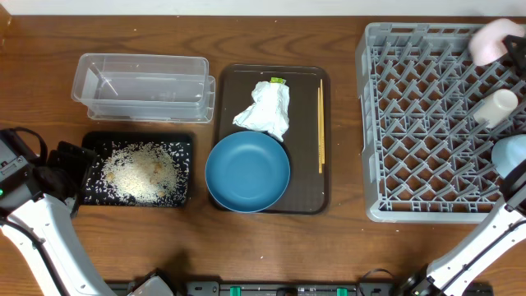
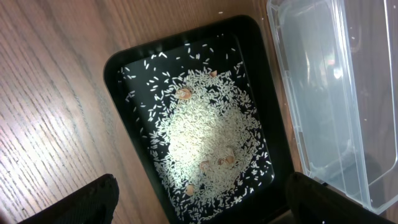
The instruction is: Sort waste into correct bins and load items into the dishwasher rack
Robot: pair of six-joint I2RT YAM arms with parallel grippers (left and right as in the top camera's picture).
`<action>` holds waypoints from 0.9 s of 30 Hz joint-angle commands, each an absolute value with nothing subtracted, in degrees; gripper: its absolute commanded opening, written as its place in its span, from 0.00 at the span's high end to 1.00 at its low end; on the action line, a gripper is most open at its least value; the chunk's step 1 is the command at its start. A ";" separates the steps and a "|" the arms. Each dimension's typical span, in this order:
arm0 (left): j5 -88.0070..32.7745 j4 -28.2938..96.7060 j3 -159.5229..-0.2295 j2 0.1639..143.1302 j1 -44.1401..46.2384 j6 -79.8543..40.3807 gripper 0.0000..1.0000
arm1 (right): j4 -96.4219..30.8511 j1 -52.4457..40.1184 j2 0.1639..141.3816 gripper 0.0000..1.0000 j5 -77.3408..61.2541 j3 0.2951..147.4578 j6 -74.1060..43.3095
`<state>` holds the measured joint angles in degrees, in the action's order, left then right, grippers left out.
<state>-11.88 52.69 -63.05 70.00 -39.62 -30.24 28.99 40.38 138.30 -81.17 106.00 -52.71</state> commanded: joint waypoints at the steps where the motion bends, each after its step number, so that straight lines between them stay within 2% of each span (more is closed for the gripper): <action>1: -11.94 52.90 -63.99 70.00 -39.83 -30.74 0.11 | 30.70 41.60 135.22 0.78 -82.02 106.17 -60.07; 3: -11.92 52.90 -63.99 70.00 -39.83 -30.74 0.11 | 30.68 41.78 134.30 0.65 -81.93 106.17 -61.21; 5: -11.94 52.90 -63.99 70.00 -39.83 -30.74 0.11 | 30.65 41.82 133.73 0.61 -81.93 106.17 -61.32; 8: -11.92 52.90 -63.99 70.00 -39.83 -30.74 0.11 | 30.68 41.80 133.21 0.61 -81.93 106.17 -61.93; 11: -11.94 52.90 -63.99 70.00 -39.83 -30.76 0.11 | 30.72 41.47 132.57 0.67 -81.58 106.17 -61.93; 14: -11.92 52.90 -63.99 70.00 -39.83 -30.74 0.11 | 30.72 40.82 131.41 0.66 -79.88 106.17 -61.91; 16: -11.92 52.90 -63.99 70.00 -39.86 -30.74 0.11 | 30.74 40.03 130.21 0.58 -78.32 106.17 -61.54; 18: -11.92 52.90 -63.99 70.00 -39.83 -30.74 0.11 | 30.63 38.94 128.64 0.46 -76.23 106.17 -59.86; 23: -11.94 52.90 -63.99 70.00 -39.83 -30.74 0.11 | 30.35 36.01 125.49 0.01 -68.07 106.17 -59.13; 27: -11.92 52.90 -63.99 70.00 -39.83 -30.74 0.11 | 26.02 32.91 123.61 0.01 -61.98 106.17 -56.90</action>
